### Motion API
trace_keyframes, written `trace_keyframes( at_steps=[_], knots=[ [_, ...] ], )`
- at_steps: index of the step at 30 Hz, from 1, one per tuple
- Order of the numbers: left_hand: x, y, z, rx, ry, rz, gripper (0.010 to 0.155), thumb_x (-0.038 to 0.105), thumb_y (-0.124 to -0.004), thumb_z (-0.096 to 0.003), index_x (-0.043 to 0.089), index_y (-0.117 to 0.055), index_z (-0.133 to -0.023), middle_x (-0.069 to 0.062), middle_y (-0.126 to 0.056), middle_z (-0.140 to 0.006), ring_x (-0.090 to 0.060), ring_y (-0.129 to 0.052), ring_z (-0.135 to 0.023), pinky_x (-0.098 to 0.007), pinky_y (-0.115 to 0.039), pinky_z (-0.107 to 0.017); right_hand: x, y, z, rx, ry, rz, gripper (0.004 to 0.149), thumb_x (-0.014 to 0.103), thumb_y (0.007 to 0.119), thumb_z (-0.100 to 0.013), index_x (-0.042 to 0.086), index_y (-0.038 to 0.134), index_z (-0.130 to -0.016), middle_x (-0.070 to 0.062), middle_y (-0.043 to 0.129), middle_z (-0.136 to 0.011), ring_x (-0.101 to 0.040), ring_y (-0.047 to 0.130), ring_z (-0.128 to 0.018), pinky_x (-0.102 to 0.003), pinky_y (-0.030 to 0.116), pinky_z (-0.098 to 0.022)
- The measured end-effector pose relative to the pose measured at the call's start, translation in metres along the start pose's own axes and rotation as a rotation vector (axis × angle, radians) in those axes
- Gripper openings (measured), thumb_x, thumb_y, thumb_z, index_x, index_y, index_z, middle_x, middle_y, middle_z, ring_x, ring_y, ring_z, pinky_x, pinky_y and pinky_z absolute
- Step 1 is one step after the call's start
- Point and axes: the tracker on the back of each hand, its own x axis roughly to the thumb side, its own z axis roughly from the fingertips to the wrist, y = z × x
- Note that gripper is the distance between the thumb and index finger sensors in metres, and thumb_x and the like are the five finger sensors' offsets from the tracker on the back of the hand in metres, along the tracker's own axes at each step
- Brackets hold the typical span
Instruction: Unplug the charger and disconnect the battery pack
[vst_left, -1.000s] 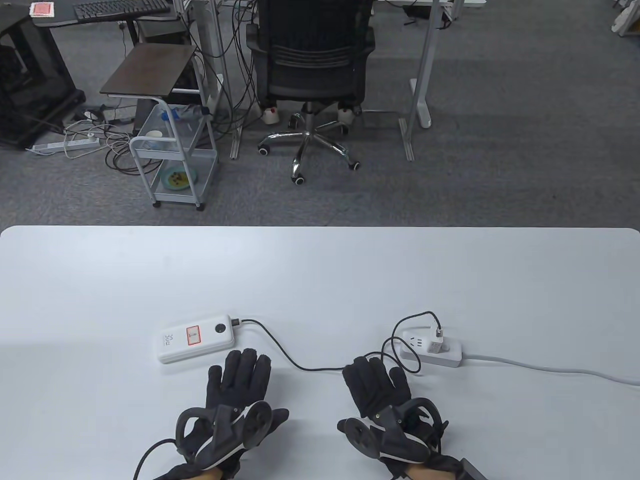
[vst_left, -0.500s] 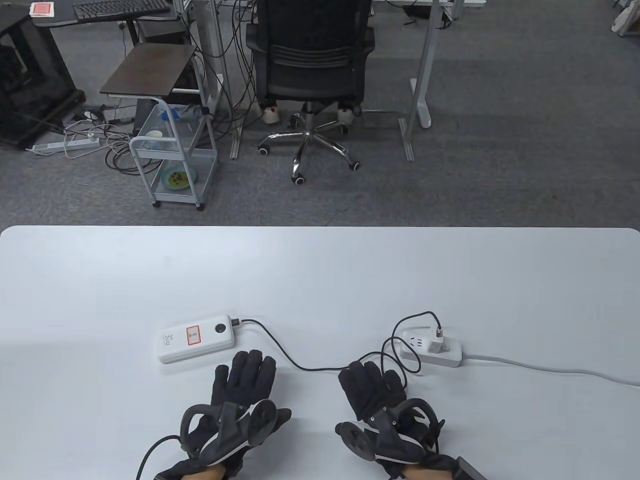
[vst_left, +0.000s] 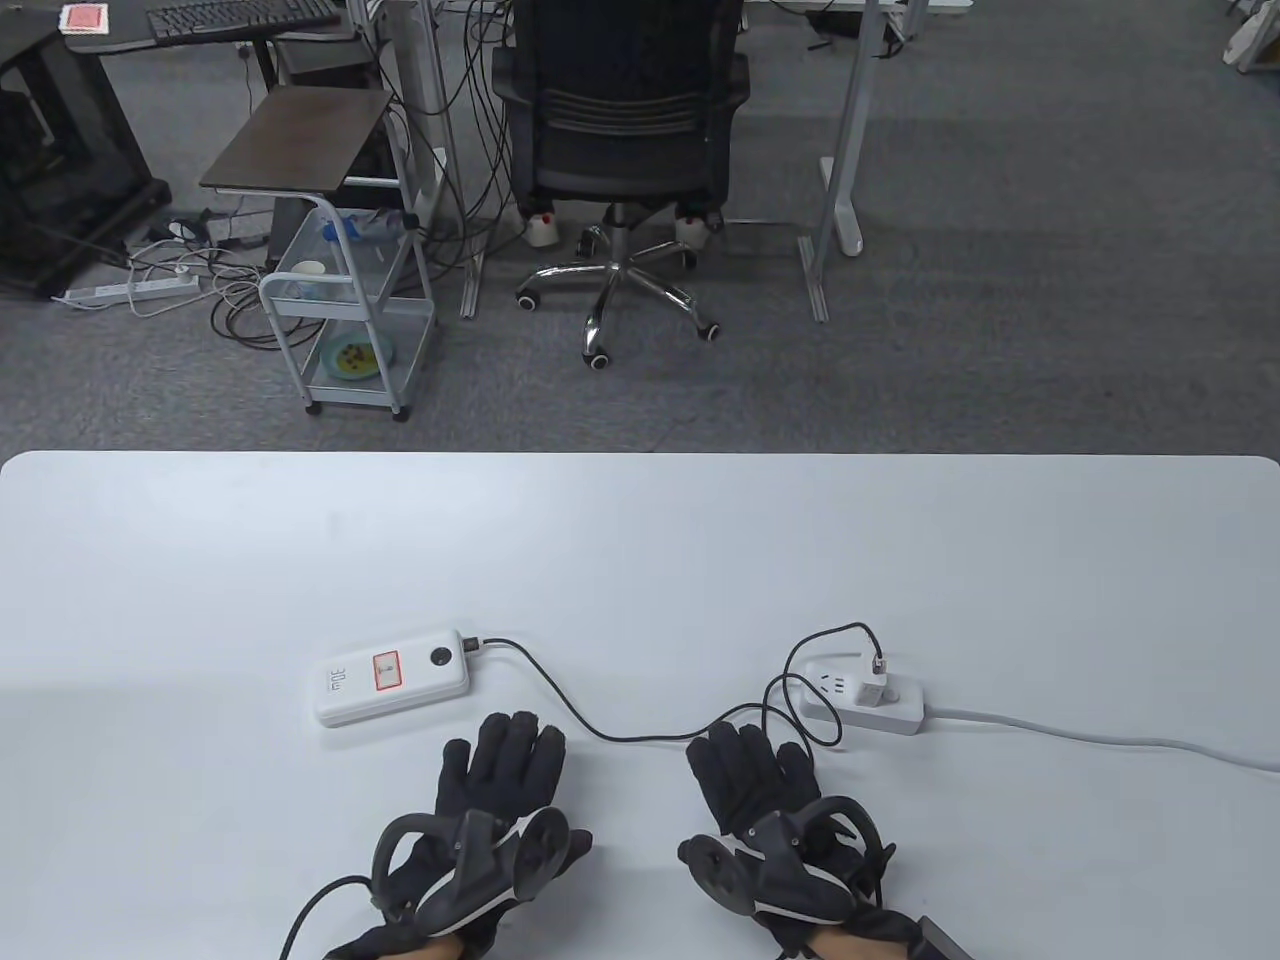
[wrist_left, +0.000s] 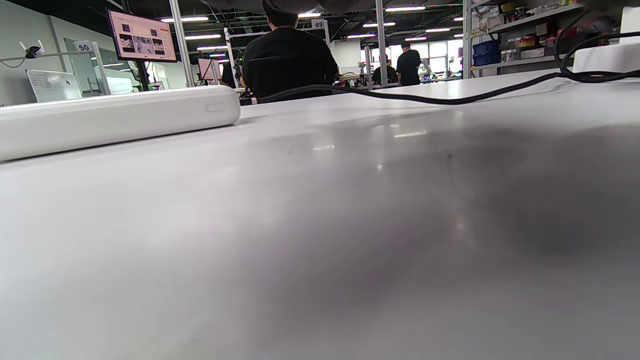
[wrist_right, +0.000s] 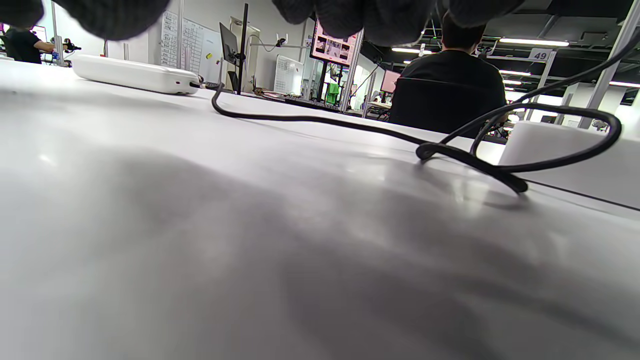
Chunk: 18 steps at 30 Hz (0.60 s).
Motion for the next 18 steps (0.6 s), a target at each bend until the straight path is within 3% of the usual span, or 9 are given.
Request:
trace_keyframes(
  at_steps=[18],
  knots=[
    [-0.0018,-0.0044,-0.0016,-0.010,0.002,-0.002,0.095,0.081,-0.062,-0.0402,0.036,-0.036,-0.119,0.000,-0.039,-0.129,-0.030,-0.048,-0.124,-0.057,-0.051,-0.087,0.0001,-0.0029,0.0001,-0.009,0.000,0.000,0.088,0.062,0.055,-0.044,0.014,0.032,-0.113,-0.022,0.036,-0.120,-0.048,0.054,-0.103,-0.068,0.051,-0.069]
  ],
)
